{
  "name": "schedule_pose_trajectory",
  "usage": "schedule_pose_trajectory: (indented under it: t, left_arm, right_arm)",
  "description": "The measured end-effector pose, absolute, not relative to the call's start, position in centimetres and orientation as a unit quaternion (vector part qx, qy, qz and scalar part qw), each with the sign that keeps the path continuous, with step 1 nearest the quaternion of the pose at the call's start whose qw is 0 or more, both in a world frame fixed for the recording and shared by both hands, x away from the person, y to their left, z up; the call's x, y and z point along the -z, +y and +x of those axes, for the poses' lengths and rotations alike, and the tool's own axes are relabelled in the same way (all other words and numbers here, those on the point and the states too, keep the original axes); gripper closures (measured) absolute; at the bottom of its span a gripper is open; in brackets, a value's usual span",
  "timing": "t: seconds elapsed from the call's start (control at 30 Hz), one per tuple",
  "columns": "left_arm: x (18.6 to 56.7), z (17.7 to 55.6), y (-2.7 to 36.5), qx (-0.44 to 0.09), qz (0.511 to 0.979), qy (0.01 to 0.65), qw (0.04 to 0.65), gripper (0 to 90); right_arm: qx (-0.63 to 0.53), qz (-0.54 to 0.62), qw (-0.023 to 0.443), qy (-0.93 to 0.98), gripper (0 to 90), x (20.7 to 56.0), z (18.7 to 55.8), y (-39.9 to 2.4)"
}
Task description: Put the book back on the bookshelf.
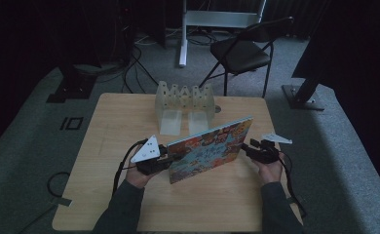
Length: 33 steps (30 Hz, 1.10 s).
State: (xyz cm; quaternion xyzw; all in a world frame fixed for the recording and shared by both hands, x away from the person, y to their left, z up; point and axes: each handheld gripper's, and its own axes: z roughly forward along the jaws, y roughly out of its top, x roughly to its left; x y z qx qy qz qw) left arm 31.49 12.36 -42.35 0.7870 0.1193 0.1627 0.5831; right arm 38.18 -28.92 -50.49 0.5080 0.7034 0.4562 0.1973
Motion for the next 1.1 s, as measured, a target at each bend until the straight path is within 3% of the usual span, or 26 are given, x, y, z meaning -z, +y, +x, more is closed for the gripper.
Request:
schedule_pose_trajectory:
  t: [0.2,0.63,1.1]
  left_arm:
    - [43.1,31.7,12.5,-0.148,0.772,0.134,0.603,78.1]
    - [44.3,32.1,11.8,-0.101,0.761,0.146,0.624,60.4]
    - [44.8,32.3,11.4,-0.065,0.749,0.144,0.644,50.9]
  right_arm:
    - [-0.458,0.507,0.195,0.704,45.9,50.5,38.6,-28.8]
    - [-0.458,0.499,0.187,0.711,45.2,50.9,38.8,-28.6]
    - [-0.456,0.497,0.183,0.715,45.3,51.1,38.8,-28.7]
